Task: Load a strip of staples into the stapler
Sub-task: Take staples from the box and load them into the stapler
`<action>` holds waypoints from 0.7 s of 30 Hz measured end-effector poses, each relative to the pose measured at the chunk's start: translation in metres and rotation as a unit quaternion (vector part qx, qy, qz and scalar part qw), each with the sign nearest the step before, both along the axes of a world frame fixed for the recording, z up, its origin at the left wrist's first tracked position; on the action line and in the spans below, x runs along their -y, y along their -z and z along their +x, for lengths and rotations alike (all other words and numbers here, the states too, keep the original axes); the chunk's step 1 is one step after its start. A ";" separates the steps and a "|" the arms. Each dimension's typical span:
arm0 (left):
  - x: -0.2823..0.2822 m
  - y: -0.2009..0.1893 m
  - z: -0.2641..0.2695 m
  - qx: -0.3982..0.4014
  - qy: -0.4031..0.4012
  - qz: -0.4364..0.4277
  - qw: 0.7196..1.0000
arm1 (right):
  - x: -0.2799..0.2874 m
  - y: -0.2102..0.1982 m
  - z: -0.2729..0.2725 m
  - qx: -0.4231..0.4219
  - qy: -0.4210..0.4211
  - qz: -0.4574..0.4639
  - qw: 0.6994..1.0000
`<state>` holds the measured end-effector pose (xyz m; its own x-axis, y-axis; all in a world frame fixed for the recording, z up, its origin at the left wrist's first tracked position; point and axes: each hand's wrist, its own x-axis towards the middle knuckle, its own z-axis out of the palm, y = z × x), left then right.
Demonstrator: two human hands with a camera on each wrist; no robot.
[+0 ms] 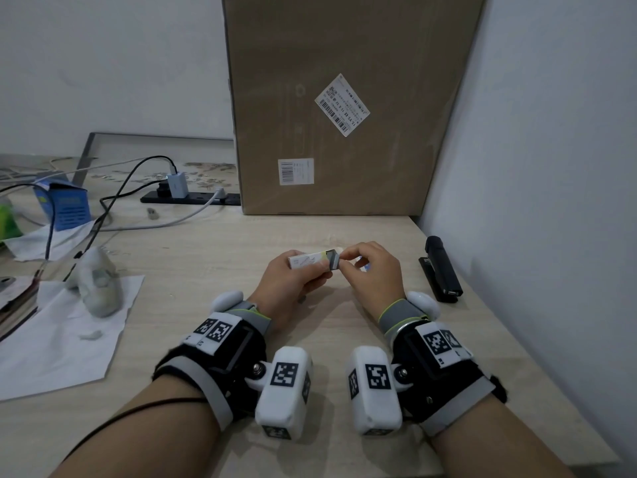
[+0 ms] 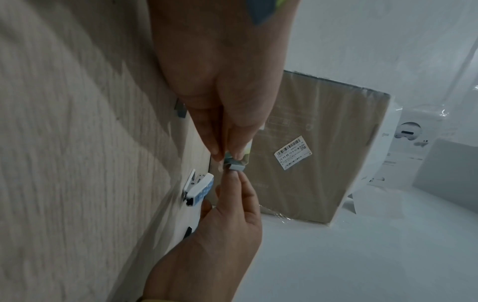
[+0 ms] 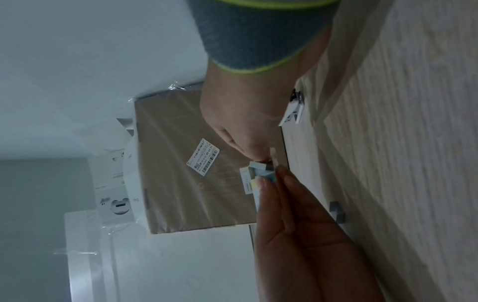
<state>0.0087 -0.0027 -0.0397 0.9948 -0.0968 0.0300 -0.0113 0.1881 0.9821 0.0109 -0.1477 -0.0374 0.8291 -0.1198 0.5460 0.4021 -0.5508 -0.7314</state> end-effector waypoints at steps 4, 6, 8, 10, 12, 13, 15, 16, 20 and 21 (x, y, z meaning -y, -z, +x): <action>0.000 -0.002 -0.001 -0.006 -0.007 0.000 1.000 | -0.001 0.000 -0.001 0.001 -0.009 0.008 1.000; 0.000 -0.002 -0.001 -0.008 -0.017 0.003 1.000 | -0.002 -0.001 -0.003 -0.009 -0.027 0.011 1.000; 0.000 -0.002 0.000 -0.003 -0.035 0.007 0.999 | -0.003 -0.002 -0.005 -0.017 -0.043 0.020 0.999; 0.000 -0.002 0.002 0.005 -0.052 0.003 0.999 | -0.005 -0.003 -0.007 -0.027 -0.058 0.041 0.997; -0.001 -0.003 0.002 0.015 -0.062 0.002 0.998 | -0.007 -0.002 -0.008 -0.047 -0.077 0.058 0.994; -0.001 -0.003 0.002 0.021 -0.062 0.008 0.998 | -0.008 -0.002 -0.008 -0.056 -0.084 0.067 0.993; 0.001 -0.004 0.000 0.037 -0.049 0.019 0.998 | -0.008 -0.002 -0.009 -0.062 -0.086 0.093 0.990; 0.001 -0.004 0.000 0.042 -0.043 0.020 0.998 | -0.008 -0.003 -0.009 -0.056 -0.081 0.104 0.990; 0.003 -0.002 0.001 0.039 -0.046 0.002 0.998 | -0.003 -0.005 -0.006 -0.031 -0.035 0.109 0.993; 0.002 -0.001 0.003 0.032 -0.057 -0.001 0.998 | -0.003 -0.005 -0.004 -0.029 -0.022 0.120 0.992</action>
<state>0.0116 -0.0047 -0.0384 0.9955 0.0178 0.0935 -0.0952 0.1840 0.9783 0.0064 -0.1446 -0.0326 0.8661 -0.2035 0.4566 0.3747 -0.3406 -0.8623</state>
